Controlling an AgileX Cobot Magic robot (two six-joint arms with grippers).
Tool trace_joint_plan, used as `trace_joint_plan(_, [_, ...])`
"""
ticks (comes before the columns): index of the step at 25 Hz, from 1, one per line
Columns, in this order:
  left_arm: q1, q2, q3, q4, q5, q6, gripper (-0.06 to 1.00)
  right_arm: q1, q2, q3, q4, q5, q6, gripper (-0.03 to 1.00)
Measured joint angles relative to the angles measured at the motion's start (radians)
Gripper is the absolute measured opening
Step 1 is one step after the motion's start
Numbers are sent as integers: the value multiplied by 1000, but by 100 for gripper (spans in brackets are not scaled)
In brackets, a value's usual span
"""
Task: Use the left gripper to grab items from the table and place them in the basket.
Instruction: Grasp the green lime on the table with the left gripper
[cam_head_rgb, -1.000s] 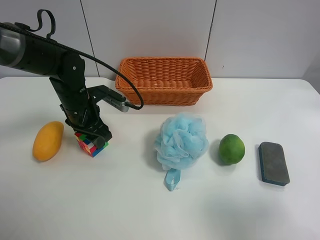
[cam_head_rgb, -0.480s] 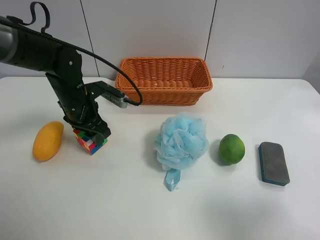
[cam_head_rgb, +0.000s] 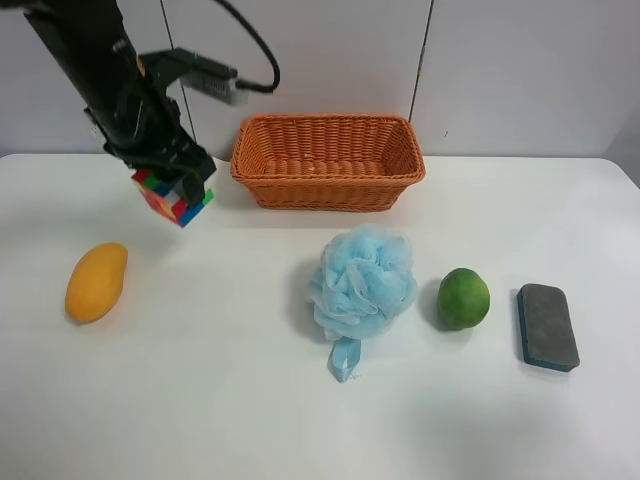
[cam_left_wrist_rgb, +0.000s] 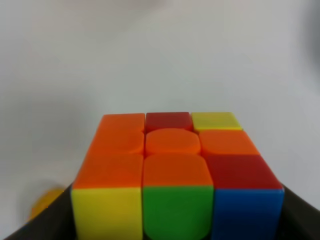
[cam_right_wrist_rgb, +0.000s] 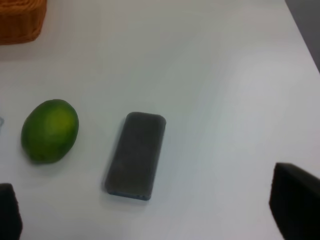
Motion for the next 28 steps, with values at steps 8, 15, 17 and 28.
trace_joint_plan(8, [0,132,-425,-9,161,-29,56,0,0,0,0,0,0,99])
trace_joint_plan(15, [-1,344,-705,-80,162,7,56,0,0,0,0,0,0,99])
trace_joint_plan(17, [-1,401,-749,-109,149,20,56,0,0,0,0,0,0,99])
trace_joint_plan(28, [-1,591,-774,-243,-11,116,56,0,0,0,0,0,0,99])
